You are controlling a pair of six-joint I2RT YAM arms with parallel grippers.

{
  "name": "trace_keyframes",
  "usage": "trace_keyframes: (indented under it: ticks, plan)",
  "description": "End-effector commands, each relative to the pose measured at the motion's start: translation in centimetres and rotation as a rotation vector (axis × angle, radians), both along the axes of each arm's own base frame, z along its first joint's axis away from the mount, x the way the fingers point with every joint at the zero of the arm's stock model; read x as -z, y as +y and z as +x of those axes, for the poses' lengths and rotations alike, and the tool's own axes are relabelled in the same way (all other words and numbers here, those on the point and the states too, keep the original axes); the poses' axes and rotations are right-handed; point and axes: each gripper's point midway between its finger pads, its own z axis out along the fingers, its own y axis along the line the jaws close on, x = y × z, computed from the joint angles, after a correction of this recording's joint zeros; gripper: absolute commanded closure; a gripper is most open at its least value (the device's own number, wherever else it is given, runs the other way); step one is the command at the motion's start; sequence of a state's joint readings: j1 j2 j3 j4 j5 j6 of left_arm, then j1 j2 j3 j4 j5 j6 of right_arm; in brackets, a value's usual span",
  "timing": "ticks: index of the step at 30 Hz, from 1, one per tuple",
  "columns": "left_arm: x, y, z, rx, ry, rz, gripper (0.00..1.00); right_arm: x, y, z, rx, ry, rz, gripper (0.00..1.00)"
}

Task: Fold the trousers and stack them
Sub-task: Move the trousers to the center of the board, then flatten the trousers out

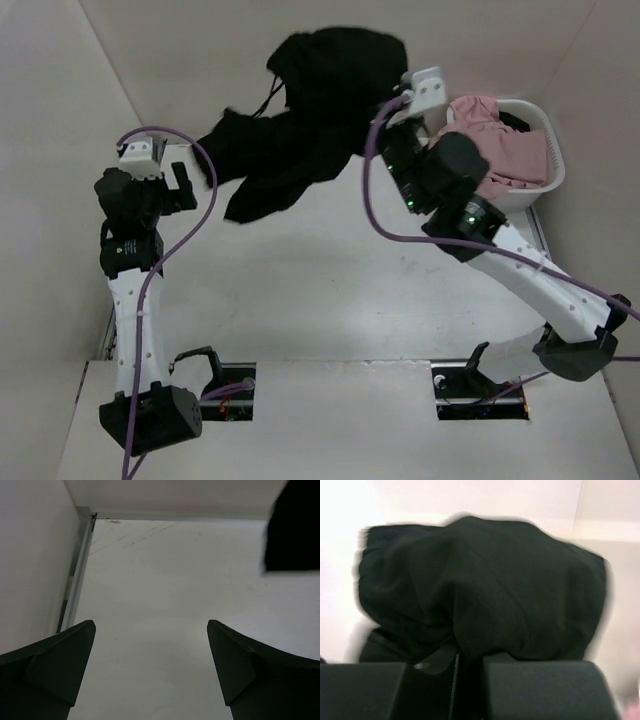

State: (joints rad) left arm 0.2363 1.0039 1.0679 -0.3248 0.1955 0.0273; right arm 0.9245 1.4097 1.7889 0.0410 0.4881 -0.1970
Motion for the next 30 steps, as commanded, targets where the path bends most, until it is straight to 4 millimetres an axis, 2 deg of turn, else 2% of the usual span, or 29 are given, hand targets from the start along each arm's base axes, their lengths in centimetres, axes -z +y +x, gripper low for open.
trace_keyframes:
  ticks: [1, 2, 4, 5, 7, 8, 9, 11, 12, 14, 16, 17, 19, 22, 24, 25, 28, 29, 30]
  plan:
    - [-4.9, 1.4, -0.4, -0.032, -0.144, 0.018, 0.00, 13.0, 1.1, 3.9, 0.107, 0.262, -0.043, 0.83]
    - [-4.9, 1.8, -0.6, -0.035, -0.146, 0.030, 0.00, 16.7, 1.3, 4.1, 0.103, 0.335, -0.051, 0.75]
    - [-4.1, 2.3, -0.7, -0.022, -0.117, 0.054, 0.00, 24.0, 0.6, 4.3, 0.106, 0.491, -0.078, 0.43]
    - [-3.5, 2.4, -0.8, -0.011, -0.097, 0.067, 0.00, 27.6, -0.4, 4.6, 0.125, 0.580, -0.079, 0.30]
    - [-1.5, 2.6, -1.0, 0.018, -0.021, 0.111, 0.00, 34.4, -3.9, 4.5, 0.186, 0.796, -0.040, 0.18]
    - [-0.4, 2.5, -1.3, 0.037, 0.026, 0.136, 0.00, 36.7, -5.6, 4.1, 0.213, 0.888, 0.009, 0.15]
    - [0.9, 2.0, -1.7, 0.072, 0.082, 0.165, 0.00, 37.9, -6.7, 3.6, 0.222, 0.941, 0.043, 0.13]
    - [3.7, -0.2, -2.7, 0.183, 0.201, 0.216, 0.00, 38.7, -7.9, 2.8, 0.203, 0.969, 0.108, 0.10]
    - [5.3, -2.0, -3.4, 0.257, 0.261, 0.231, 0.00, 38.4, -7.7, 2.6, 0.170, 0.947, 0.116, 0.08]
    - [8.3, -6.5, -5.2, 0.427, 0.367, 0.245, 0.00, 37.6, -5.3, 2.3, 0.069, 0.904, 0.100, 0.06]
    - [11.1, -11.2, -7.3, 0.604, 0.453, 0.268, 0.00, 37.4, -2.6, 2.9, -0.018, 0.899, 0.080, 0.06]
    - [12.4, -13.2, -8.4, 0.673, 0.491, 0.289, 0.00, 37.6, -1.3, 3.5, -0.049, 0.908, 0.073, 0.07]
    - [15.1, -15.9, -10.0, 0.774, 0.555, 0.328, 0.00, 38.3, 1.2, 5.0, -0.105, 0.938, 0.052, 0.07]
    - [19.6, -16.7, -11.6, 0.837, 0.646, 0.406, 0.02, 41.0, 4.7, 6.8, -0.176, 1.022, 0.020, 0.08]
    - [22.0, -16.7, -12.0, 0.858, 0.670, 0.498, 0.03, 43.5, 6.0, 7.8, -0.174, 1.092, 0.007, 0.08]
    - [22.7, -16.9, -12.0, 0.862, 0.661, 0.531, 0.03, 44.6, 6.3, 8.1, -0.170, 1.121, -0.002, 0.02]
    - [23.9, -16.7, -11.7, 0.854, 0.641, 0.596, 0.05, 46.7, 7.1, 8.2, -0.164, 1.168, -0.025, 0.02]
    - [24.4, -16.5, -11.7, 0.856, 0.649, 0.614, 0.09, 47.1, 7.5, 7.9, -0.165, 1.176, -0.032, 0.02]
    - [25.0, -16.4, -12.0, 0.860, 0.660, 0.623, 0.17, 47.4, 7.8, 7.6, -0.166, 1.181, -0.038, 0.03]
